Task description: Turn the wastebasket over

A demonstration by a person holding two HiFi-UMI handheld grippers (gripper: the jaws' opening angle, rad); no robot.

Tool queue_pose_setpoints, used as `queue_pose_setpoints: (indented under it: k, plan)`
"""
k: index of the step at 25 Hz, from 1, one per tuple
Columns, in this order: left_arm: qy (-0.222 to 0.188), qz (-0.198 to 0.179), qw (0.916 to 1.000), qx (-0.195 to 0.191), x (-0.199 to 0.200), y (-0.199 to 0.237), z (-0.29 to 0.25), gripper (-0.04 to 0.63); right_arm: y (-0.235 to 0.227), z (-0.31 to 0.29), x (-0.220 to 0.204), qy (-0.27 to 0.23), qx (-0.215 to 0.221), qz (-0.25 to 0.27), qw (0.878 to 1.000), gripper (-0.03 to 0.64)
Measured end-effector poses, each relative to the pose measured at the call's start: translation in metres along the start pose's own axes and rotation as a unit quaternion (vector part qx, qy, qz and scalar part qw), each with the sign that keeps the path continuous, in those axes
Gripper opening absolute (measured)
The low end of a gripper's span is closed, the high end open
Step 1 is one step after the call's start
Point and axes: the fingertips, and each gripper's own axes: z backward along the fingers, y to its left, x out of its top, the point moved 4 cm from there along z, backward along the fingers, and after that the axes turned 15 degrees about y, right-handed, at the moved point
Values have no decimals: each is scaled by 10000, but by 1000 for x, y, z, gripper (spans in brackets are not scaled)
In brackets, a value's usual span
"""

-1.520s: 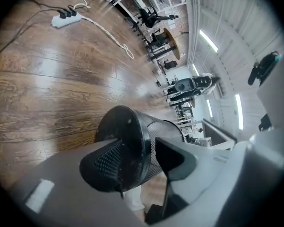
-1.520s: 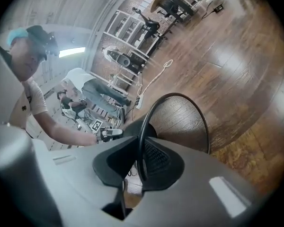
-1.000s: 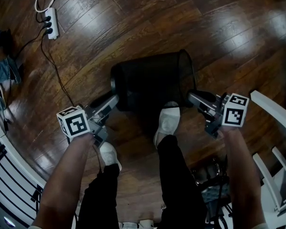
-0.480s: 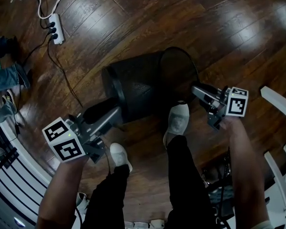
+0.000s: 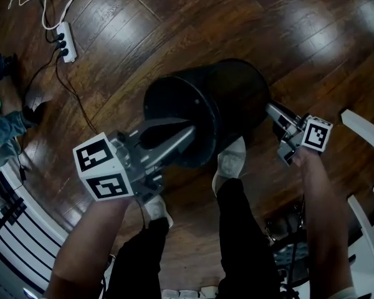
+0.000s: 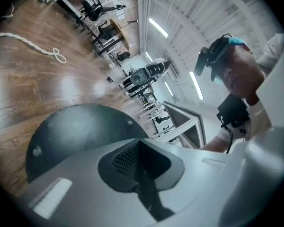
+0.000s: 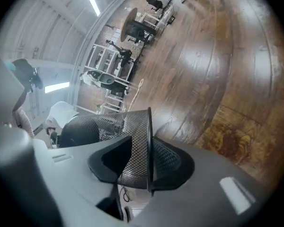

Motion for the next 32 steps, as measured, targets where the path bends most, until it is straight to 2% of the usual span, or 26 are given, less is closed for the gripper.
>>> queue_pose_setpoints:
  k: [3,6,7,8,9,11,15,18,21,24,29,32]
  plan:
    - [116,303,9994,-127,2,-5,-12,-3,-6,1,5,-164,-271,-63,9995,124]
    - [315,481,9983,117,4,0,-29,-3,-20,7,5,-277,-895,-236,9953,124]
    - [371,616,9972,195,2,5,-36,-3,-23,11,6,-322,-1104,-243,9931,99]
    - [413,754,9960,241,-1,8,-43,-3,-22,15,8,-433,-1204,-235,9915,-4]
    - [473,795,9952,310,-3,9,-51,-3,-19,18,12,-598,-1207,-213,9907,-14]
    - [535,718,9949,472,2,11,-64,-3,-12,21,24,-794,-1132,-81,9904,-14]
    - [698,604,9927,772,13,13,-74,-3,-19,21,18,-306,-1473,123,9885,-14]
    - [764,536,9926,776,11,13,-73,-3,-17,19,10,-117,-1450,270,9890,-12]
    - [733,535,9928,783,11,15,-72,-3,-11,20,2,-72,-1497,201,9885,-8]
    - [731,480,9924,862,13,18,-74,-3,-1,26,-3,-5,-1561,189,9876,35]
    - [917,440,9890,1075,10,25,-80,-2,47,47,-16,94,-1781,411,9831,37]
    - [957,128,9884,1172,16,0,-56,0,102,59,-24,160,-1894,709,9792,43]
